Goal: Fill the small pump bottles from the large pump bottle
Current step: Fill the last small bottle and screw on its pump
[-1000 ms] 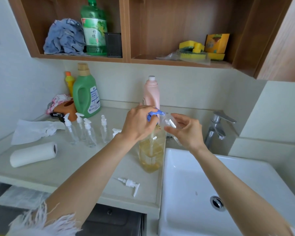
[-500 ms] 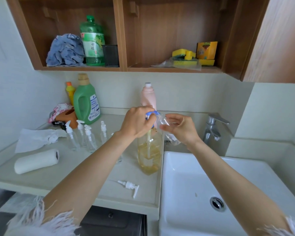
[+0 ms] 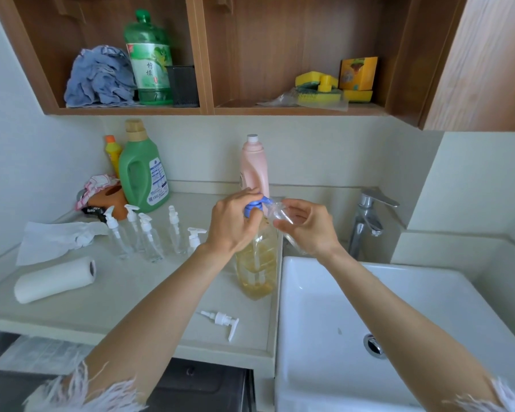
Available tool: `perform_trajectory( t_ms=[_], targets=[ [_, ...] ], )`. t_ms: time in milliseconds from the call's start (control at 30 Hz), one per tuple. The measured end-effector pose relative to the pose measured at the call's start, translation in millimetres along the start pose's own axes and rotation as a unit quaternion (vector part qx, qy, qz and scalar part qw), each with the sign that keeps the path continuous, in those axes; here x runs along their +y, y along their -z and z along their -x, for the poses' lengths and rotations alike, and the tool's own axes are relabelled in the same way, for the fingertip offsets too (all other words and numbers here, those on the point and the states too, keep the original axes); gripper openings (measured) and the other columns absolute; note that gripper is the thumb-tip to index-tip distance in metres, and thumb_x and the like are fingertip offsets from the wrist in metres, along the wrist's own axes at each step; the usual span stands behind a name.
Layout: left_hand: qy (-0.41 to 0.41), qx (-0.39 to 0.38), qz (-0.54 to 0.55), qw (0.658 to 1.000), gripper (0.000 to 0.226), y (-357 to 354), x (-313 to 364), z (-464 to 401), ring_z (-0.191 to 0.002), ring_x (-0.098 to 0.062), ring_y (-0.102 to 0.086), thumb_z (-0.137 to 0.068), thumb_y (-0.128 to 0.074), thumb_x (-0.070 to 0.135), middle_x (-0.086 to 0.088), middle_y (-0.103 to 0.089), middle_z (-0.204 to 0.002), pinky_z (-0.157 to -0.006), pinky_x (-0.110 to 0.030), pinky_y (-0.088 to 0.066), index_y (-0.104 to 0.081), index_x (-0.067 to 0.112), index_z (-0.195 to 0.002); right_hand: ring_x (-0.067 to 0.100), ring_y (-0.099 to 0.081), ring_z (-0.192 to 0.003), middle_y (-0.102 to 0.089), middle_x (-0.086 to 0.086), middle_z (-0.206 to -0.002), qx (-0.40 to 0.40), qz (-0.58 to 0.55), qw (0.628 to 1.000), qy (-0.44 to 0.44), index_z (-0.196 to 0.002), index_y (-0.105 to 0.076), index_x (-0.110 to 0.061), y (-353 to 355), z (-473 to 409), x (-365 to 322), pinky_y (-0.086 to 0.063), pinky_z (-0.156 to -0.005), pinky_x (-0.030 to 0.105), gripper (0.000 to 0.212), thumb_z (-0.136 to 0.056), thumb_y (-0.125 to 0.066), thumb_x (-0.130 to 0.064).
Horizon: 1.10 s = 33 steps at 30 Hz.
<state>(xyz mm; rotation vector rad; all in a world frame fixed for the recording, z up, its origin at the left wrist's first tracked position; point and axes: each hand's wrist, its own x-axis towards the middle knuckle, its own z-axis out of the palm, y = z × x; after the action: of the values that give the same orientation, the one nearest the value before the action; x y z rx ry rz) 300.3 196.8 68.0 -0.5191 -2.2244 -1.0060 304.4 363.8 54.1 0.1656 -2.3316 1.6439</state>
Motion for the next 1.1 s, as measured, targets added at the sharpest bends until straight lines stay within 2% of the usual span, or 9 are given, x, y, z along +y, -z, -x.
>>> perform_trajectory(
  t_ms=[133,267,367,433,567,633,833,967,1100],
  targets=[
    [0.005,-0.006,-0.013,1.000,0.055,7,11,-4,-0.098,-0.018,-0.064,-0.071,-0.034,0.038,-0.001,-0.073,-0.107,-0.085,-0.023,-0.044,-0.076,0.015,-0.096,0.003,-0.063,-0.091,-0.068,-0.005,-0.095,-0.007,-0.006,1.000,-0.002,-0.114,-0.067,-0.018,3,-1,-6,-0.047,-0.085,0.010,0.046,-0.072,-0.084,-0.018],
    [0.018,-0.017,-0.024,0.999,0.055,16,13,-20,-0.088,-0.030,-0.066,-0.071,-0.031,0.041,-0.012,-0.072,-0.090,-0.083,-0.035,-0.050,-0.076,0.018,-0.088,0.000,-0.062,-0.089,-0.064,-0.013,-0.089,-0.018,-0.024,1.000,-0.002,-0.111,-0.066,-0.022,6,-3,-13,-0.044,-0.078,0.007,0.041,-0.074,-0.083,-0.020],
    [0.004,-0.008,-0.024,1.000,0.056,17,12,-20,-0.094,-0.027,-0.066,-0.072,-0.031,0.041,-0.006,-0.074,-0.095,-0.085,-0.033,-0.050,-0.077,0.016,-0.091,-0.007,-0.060,-0.085,-0.063,-0.014,-0.088,-0.012,-0.022,1.000,0.006,-0.112,-0.067,-0.021,6,-5,-15,-0.045,-0.075,0.003,0.042,-0.073,-0.083,-0.020],
    [0.004,-0.002,-0.017,1.000,0.056,14,9,-17,-0.097,-0.024,-0.067,-0.073,-0.033,0.040,-0.004,-0.074,-0.101,-0.088,-0.030,-0.049,-0.077,0.014,-0.095,-0.006,-0.061,-0.084,-0.065,-0.010,-0.090,-0.007,-0.020,1.000,0.005,-0.113,-0.067,-0.020,5,-6,-13,-0.045,-0.074,0.001,0.043,-0.073,-0.084,-0.019],
    [0.011,-0.005,-0.010,1.000,0.056,5,1,-4,-0.103,-0.018,-0.065,-0.074,-0.033,0.038,-0.004,-0.072,-0.108,-0.091,-0.021,-0.044,-0.076,0.011,-0.099,0.004,-0.062,-0.093,-0.067,-0.004,-0.098,-0.011,0.012,1.000,-0.002,-0.115,-0.067,-0.019,4,0,-7,-0.044,-0.081,0.006,0.046,-0.073,-0.084,-0.020],
    [0.020,-0.002,0.002,1.000,0.057,4,5,0,-0.099,-0.016,-0.064,-0.073,-0.032,0.037,-0.004,-0.073,-0.105,-0.087,-0.019,-0.043,-0.076,0.012,-0.098,0.006,-0.062,-0.095,-0.065,-0.003,-0.098,-0.014,0.016,1.000,-0.007,-0.116,-0.067,-0.019,3,2,-6,-0.045,-0.086,0.012,0.047,-0.073,-0.084,-0.020],
    [0.037,-0.023,-0.032,0.999,0.065,11,9,-7,-0.105,-0.026,-0.064,-0.071,-0.027,0.044,-0.006,-0.072,-0.108,-0.096,-0.030,-0.047,-0.075,0.015,-0.104,0.005,-0.062,-0.090,-0.066,-0.006,-0.095,-0.020,0.017,1.000,-0.006,-0.114,-0.067,-0.023,6,2,-13,-0.046,-0.078,0.009,0.045,-0.073,-0.083,-0.022],
    [0.020,-0.037,-0.030,0.999,0.069,19,16,-18,-0.113,-0.020,-0.061,-0.072,-0.024,0.048,-0.002,-0.070,-0.114,-0.095,-0.023,-0.041,-0.074,0.012,-0.104,0.007,-0.063,-0.090,-0.064,-0.011,-0.089,-0.019,-0.012,1.000,-0.005,-0.110,-0.066,-0.026,5,1,-19,-0.050,-0.083,0.018,0.042,-0.072,-0.084,-0.021],
    [0.020,-0.026,-0.018,0.999,0.066,19,13,-18,-0.111,-0.019,-0.062,-0.075,-0.027,0.047,-0.004,-0.071,-0.112,-0.092,-0.021,-0.041,-0.074,0.009,-0.102,0.009,-0.064,-0.088,-0.064,-0.015,-0.085,-0.023,-0.020,1.000,-0.005,-0.108,-0.066,-0.027,1,0,-19,-0.051,-0.088,0.021,0.040,-0.072,-0.084,-0.020]
  ],
)
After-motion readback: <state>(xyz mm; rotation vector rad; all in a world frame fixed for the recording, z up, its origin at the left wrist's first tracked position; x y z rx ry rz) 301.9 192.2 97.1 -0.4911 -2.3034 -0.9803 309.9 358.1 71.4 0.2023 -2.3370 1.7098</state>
